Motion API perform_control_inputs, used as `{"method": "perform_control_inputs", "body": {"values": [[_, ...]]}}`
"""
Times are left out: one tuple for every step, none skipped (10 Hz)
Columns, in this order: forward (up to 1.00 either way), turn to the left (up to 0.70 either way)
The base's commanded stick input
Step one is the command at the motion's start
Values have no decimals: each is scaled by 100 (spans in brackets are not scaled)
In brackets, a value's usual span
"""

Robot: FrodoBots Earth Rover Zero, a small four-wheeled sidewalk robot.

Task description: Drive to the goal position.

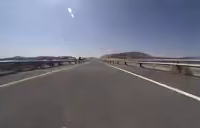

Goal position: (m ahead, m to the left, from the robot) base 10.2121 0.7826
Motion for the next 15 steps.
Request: {"method": "perform_control_inputs", "body": {"values": [[100,0],[100,0],[100,0],[100,0],[100,0],[100,0],[100,0],[100,0],[100,0],[100,0],[100,0],[100,0],[100,0],[100,0],[100,0]]}}
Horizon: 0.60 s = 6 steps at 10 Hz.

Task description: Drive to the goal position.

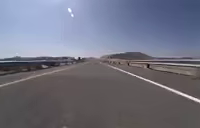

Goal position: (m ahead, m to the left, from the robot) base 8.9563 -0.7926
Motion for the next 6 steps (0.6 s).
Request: {"method": "perform_control_inputs", "body": {"values": [[100,0],[100,0],[100,0],[100,0],[100,0],[100,0]]}}
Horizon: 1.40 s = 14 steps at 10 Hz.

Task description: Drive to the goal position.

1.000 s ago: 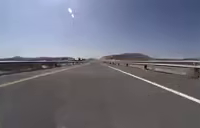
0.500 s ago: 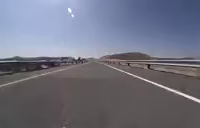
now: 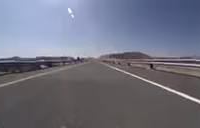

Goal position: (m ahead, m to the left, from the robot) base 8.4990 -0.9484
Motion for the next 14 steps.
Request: {"method": "perform_control_inputs", "body": {"values": [[100,0],[100,0],[100,0],[100,0],[100,0],[100,0],[100,0],[100,0],[100,-27],[100,-27],[100,-20],[100,-7],[100,0],[100,0]]}}
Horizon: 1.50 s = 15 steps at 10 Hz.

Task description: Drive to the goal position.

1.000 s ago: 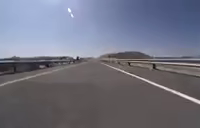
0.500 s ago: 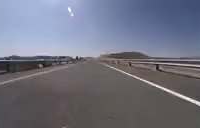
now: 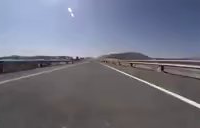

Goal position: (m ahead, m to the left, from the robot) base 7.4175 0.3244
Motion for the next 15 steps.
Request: {"method": "perform_control_inputs", "body": {"values": [[100,0],[100,0],[100,0],[100,0],[100,0],[100,-27],[100,-27],[100,-21],[100,-8],[100,0],[100,0],[100,-2],[100,-13],[100,-25],[100,-27]]}}
